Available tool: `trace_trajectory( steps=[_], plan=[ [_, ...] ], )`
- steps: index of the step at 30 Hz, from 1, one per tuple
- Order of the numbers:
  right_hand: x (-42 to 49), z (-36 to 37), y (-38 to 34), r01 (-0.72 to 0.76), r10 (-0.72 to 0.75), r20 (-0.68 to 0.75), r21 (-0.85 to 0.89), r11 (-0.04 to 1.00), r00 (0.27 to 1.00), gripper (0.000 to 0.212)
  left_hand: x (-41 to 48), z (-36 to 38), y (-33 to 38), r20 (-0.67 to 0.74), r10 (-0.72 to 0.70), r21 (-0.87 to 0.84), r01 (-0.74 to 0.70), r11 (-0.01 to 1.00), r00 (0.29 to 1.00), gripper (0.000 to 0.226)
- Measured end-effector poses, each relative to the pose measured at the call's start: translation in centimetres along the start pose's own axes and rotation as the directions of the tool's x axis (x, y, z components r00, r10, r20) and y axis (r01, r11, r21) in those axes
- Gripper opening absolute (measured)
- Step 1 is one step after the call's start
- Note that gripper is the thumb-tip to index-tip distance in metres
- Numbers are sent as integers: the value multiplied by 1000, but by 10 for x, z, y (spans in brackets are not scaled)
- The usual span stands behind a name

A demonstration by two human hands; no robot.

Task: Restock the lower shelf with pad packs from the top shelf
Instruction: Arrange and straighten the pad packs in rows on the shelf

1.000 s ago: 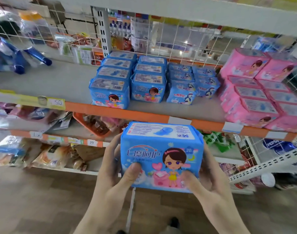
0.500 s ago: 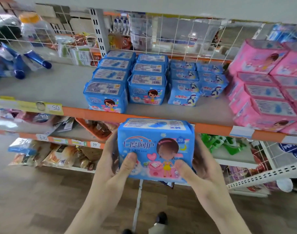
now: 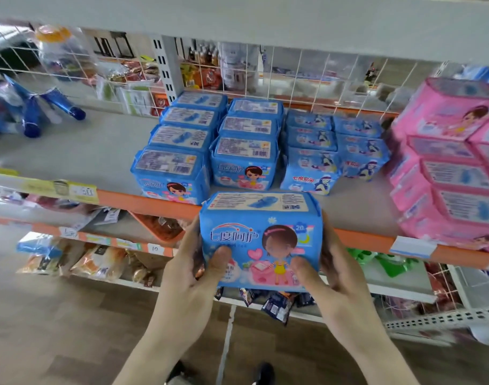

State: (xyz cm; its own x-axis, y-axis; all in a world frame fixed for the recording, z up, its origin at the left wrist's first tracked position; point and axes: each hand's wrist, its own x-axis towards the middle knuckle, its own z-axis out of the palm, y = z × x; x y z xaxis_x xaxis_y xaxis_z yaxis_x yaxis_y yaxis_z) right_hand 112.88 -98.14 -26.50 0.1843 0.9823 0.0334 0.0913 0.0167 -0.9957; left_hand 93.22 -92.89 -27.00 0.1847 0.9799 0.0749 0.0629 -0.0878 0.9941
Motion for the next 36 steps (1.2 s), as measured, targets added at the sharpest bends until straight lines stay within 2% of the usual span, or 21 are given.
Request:
trace_trajectory(
  steps=[7,10,13,16,18,22,25,29,36],
  plan=[
    [16,33,-2,-22,4,-123,-144,989,992,62,39,-34,-13,176,8,0,-8,1000,984,50],
    [20,57,-3,-49,13,-196,-179,983,980,65,56,-56,-23,244,31,103,-58,993,969,50],
    [23,77,1,-73,-2,-281,-257,964,960,58,70,-72,-29,231,78,207,-127,970,970,57],
    [25,91,5,-99,-3,-354,-270,958,935,49,81,-84,-37,278,115,226,-181,957,954,60],
    [25,96,5,-117,8,-377,-267,957,926,54,88,-89,-40,310,112,250,-194,949,944,65],
    [36,98,6,-134,-19,-394,-356,925,919,70,101,-91,-38,250,108,353,-195,915,962,68],
    [51,94,5,-120,-51,-372,-421,899,927,64,111,-87,-37,225,152,392,-232,890,962,65],
    [71,83,7,-85,-77,-356,-417,905,931,74,122,-73,-35,175,219,433,-275,858,960,62],
    [94,56,26,-44,-81,-272,-426,904,959,67,126,-46,-36,118,287,582,-301,756,950,56]
  ],
)
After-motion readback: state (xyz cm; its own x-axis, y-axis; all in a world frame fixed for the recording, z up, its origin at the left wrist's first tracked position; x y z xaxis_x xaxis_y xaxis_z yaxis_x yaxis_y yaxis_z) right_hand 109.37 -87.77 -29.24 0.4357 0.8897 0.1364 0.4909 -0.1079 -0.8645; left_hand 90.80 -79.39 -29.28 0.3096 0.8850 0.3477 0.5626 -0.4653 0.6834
